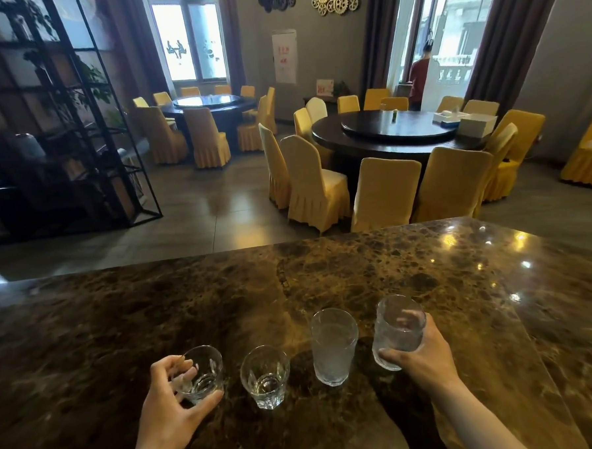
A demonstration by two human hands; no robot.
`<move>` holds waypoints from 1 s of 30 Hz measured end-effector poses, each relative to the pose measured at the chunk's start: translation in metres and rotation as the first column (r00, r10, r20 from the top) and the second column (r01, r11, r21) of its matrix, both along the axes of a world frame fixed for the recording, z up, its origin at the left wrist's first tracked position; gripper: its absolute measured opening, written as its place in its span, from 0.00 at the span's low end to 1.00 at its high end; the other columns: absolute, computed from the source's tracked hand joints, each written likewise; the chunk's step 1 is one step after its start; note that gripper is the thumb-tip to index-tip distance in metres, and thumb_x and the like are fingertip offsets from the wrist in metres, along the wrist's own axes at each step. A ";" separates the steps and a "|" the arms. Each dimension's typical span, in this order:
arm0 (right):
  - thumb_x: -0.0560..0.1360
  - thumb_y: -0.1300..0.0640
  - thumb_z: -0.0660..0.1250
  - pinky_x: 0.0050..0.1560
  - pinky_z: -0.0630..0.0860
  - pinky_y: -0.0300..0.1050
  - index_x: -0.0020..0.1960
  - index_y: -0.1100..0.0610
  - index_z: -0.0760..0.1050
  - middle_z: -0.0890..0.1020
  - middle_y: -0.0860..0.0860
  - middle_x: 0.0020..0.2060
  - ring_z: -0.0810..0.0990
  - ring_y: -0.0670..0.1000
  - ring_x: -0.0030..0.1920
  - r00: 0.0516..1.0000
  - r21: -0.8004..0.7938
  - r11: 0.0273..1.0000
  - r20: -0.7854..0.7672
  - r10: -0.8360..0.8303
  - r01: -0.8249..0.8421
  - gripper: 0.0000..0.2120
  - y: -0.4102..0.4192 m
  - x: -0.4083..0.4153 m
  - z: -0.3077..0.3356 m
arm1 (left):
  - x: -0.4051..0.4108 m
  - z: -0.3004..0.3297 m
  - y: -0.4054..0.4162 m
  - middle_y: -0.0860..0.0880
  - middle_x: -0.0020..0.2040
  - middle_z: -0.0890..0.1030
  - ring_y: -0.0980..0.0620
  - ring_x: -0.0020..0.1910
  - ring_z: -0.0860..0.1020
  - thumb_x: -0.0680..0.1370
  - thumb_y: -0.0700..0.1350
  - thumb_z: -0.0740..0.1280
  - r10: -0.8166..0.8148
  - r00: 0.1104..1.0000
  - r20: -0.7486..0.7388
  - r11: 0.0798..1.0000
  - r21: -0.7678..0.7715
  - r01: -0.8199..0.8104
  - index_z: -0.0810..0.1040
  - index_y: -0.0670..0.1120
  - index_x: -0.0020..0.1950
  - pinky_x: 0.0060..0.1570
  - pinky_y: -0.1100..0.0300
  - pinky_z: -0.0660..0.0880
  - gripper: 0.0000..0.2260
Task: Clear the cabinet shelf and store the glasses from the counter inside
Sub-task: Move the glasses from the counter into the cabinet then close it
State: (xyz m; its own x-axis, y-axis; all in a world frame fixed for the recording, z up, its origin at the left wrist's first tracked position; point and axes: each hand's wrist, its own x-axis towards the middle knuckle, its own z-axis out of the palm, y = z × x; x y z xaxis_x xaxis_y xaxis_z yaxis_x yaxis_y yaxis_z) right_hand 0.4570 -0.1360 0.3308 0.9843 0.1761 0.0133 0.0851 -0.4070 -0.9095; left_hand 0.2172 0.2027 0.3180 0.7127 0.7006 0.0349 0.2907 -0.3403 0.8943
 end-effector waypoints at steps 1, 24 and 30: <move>0.53 0.52 0.87 0.53 0.75 0.43 0.59 0.42 0.70 0.79 0.40 0.53 0.78 0.43 0.54 1.000 -0.001 1.000 -0.014 -0.002 0.002 0.41 0.000 0.000 0.000 | -0.001 0.000 0.000 0.49 0.59 0.76 0.52 0.59 0.79 0.58 0.42 0.85 0.000 1.000 -0.002 1.000 0.007 0.000 0.65 0.52 0.62 0.58 0.49 0.78 0.40; 0.72 0.47 0.73 0.61 0.75 0.40 0.69 0.41 0.68 0.71 0.38 0.62 0.72 0.40 0.62 0.635 -0.528 0.738 0.411 0.654 -0.419 0.28 0.112 -0.135 0.124 | -0.019 0.056 0.008 0.57 0.71 0.65 0.55 0.70 0.66 0.60 0.63 0.80 -0.138 0.981 -0.138 0.909 0.375 0.181 0.61 0.61 0.74 0.67 0.48 0.70 0.47; 0.67 0.47 0.79 0.71 0.68 0.55 0.79 0.44 0.53 0.61 0.53 0.76 0.62 0.58 0.74 0.661 -0.848 0.338 -0.020 0.750 -0.408 0.49 0.171 -0.111 0.078 | 0.002 0.071 0.009 0.58 0.74 0.63 0.55 0.72 0.65 0.63 0.64 0.77 -0.175 0.917 -0.357 0.869 0.382 0.314 0.57 0.60 0.78 0.68 0.52 0.70 0.48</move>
State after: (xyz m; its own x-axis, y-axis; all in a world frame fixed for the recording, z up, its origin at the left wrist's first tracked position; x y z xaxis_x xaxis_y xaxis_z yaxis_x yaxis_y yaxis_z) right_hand 0.3456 0.0346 0.4084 0.5705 0.8052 -0.1618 0.7948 -0.5909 -0.1383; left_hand 0.2195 0.2118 0.3890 0.8825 0.4684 0.0425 0.3780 -0.7603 0.5282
